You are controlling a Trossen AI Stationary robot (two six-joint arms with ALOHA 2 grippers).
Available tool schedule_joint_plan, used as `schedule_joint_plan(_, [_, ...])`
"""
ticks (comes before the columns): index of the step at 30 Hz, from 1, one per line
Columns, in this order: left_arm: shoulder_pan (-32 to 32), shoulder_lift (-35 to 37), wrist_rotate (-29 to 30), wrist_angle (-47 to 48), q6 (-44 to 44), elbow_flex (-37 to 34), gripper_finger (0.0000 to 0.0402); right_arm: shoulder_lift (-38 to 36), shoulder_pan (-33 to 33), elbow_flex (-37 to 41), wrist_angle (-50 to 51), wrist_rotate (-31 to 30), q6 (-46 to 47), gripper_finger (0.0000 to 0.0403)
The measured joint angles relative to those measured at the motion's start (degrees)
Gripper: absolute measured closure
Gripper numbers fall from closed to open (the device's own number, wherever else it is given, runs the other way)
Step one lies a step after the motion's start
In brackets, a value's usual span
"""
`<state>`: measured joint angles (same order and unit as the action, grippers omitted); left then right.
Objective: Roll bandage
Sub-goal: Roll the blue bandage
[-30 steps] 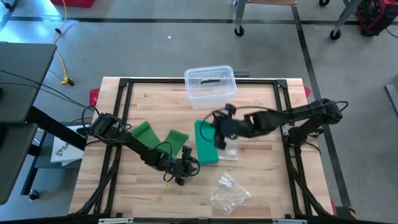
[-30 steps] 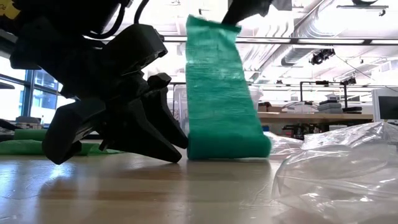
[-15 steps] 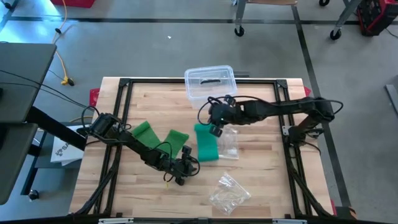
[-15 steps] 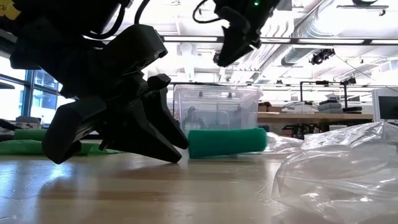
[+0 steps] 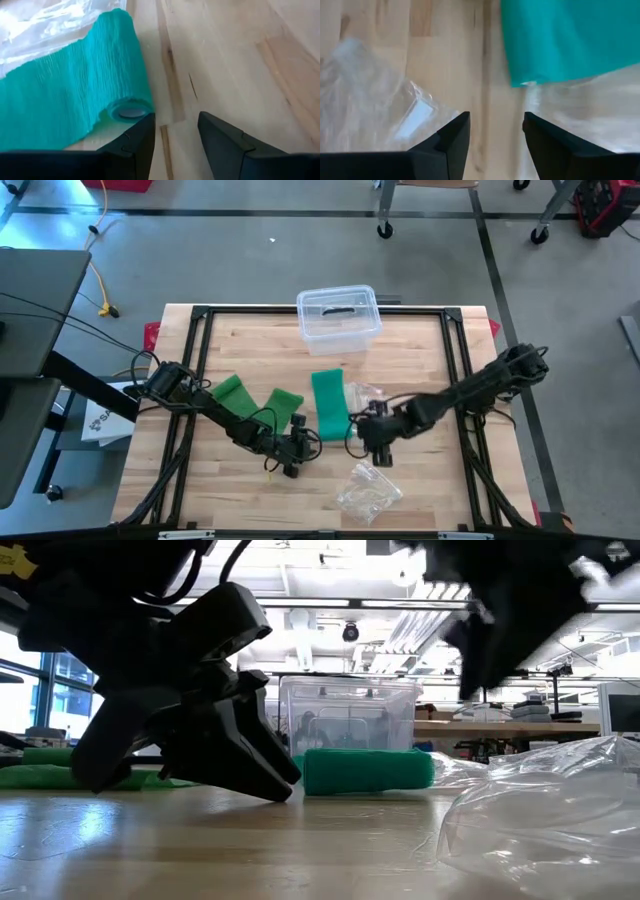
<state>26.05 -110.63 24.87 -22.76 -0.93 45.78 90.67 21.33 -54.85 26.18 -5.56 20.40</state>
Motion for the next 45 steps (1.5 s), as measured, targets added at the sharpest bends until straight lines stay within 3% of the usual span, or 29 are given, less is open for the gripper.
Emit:
schedule_joint_plan(5, [-0.7,-0.2,-1.9,-1.0,0.3,0.0,0.0253,0.0,-1.6,13.6,-21.9,-0.6,8.3,0.0243])
schedule_joint_plan(10, [-1.0,-0.3,-1.8,-1.4,0.9,0.0,0.0253,0.5,-3.9,20.7,-37.0,-0.4,10.7,0.0254])
schedule_joint_plan(14, [-1.0,-0.3,-0.9,-1.2,3.2,0.0,0.0253,0.5,-5.1,21.2,-38.8,-0.4,10.4,0.0256])
schedule_joint_plan(21, [-0.5,-0.3,1.2,0.8,18.7,-0.4,0.0256,0.5,-5.6,21.2,-39.4,2.5,9.7,0.0257])
schedule_joint_plan(27, [-1.6,-0.5,1.5,-6.5,18.8,-2.9,0.0265,2.7,-5.6,21.2,-43.7,4.4,9.6,0.0257])
schedule_joint_plan(34, [-2.9,-0.5,-2.5,-7.8,15.1,-2.9,0.0266,6.7,-5.7,21.2,-51.2,4.9,9.4,0.0257])
schedule_joint_plan(45, [-3.0,-0.2,-3.8,-7.1,12.2,-2.8,0.0266,8.0,-5.7,21.2,-51.2,5.1,10.7,0.0257])
